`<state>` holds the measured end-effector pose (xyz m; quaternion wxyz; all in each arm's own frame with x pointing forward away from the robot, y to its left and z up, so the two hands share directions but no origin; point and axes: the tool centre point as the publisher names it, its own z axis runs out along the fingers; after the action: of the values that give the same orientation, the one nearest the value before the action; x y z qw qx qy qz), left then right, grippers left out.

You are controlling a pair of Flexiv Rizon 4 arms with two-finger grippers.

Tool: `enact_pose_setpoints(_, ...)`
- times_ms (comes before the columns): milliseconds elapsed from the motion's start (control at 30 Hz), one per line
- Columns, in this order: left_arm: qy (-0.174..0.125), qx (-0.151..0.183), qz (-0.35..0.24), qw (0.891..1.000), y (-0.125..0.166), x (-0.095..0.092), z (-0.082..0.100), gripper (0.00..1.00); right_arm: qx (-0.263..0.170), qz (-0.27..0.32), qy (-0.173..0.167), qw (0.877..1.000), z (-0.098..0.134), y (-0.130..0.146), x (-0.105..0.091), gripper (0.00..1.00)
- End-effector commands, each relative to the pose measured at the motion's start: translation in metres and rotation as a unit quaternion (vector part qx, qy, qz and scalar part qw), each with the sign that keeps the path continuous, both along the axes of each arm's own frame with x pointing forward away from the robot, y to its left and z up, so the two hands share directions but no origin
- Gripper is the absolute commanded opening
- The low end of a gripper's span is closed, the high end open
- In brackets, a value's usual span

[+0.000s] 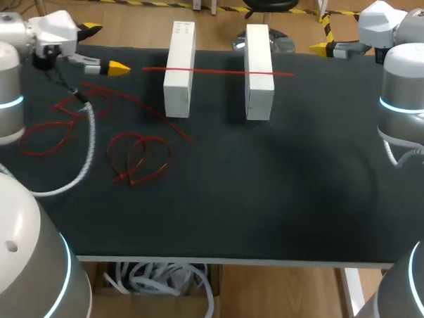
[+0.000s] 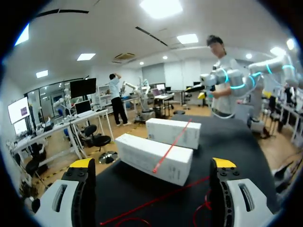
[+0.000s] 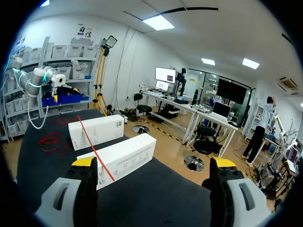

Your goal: Grab the tape and strap the tape.

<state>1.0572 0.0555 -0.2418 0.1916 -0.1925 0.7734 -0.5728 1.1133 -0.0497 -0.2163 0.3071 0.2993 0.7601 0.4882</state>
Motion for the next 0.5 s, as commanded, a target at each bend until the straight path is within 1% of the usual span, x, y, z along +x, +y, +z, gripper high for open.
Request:
enact_pose_setpoints(33,0.043,0.003,-0.084,0.996,0.005,0.015,-0.005,1.00,0.000,0.000,0.000,1.000,0.000,0.000,0.000,1.00)
enact_pose_setpoints(67,0.047,0.003,-0.098,0.994,0.004,0.017,-0.005,1.00,0.000,0.000,0.000,1.000,0.000,0.000,0.000,1.00)
enact_pose_setpoints(133,0.043,0.007,-0.124,0.991,0.000,0.020,-0.010,1.00,0.000,0.000,0.000,1.000,0.000,0.000,0.000,1.00)
enact_pose_setpoints(200,0.016,0.026,-0.143,0.989,-0.004,0.020,-0.016,1.00,0.000,0.000,0.000,1.000,0.000,0.000,0.000,1.00)
enact_pose_setpoints(267,0.000,0.017,-0.152,0.988,-0.007,0.019,-0.018,1.00,0.000,0.000,0.000,1.000,0.000,0.000,0.000,1.00)
enact_pose_setpoints(333,-0.008,0.006,-0.159,0.987,-0.010,0.018,-0.022,1.00,0.000,0.000,0.000,1.000,0.000,0.000,0.000,1.00)
enact_pose_setpoints(400,-0.021,0.013,-0.161,0.987,-0.015,0.016,-0.030,1.00,0.000,0.000,0.000,1.000,0.000,0.000,0.000,1.00)
enact_pose_setpoints(500,-0.017,0.011,-0.171,0.985,-0.022,0.013,-0.039,1.00,0.000,0.000,0.000,1.000,0.000,0.000,0.000,1.00)
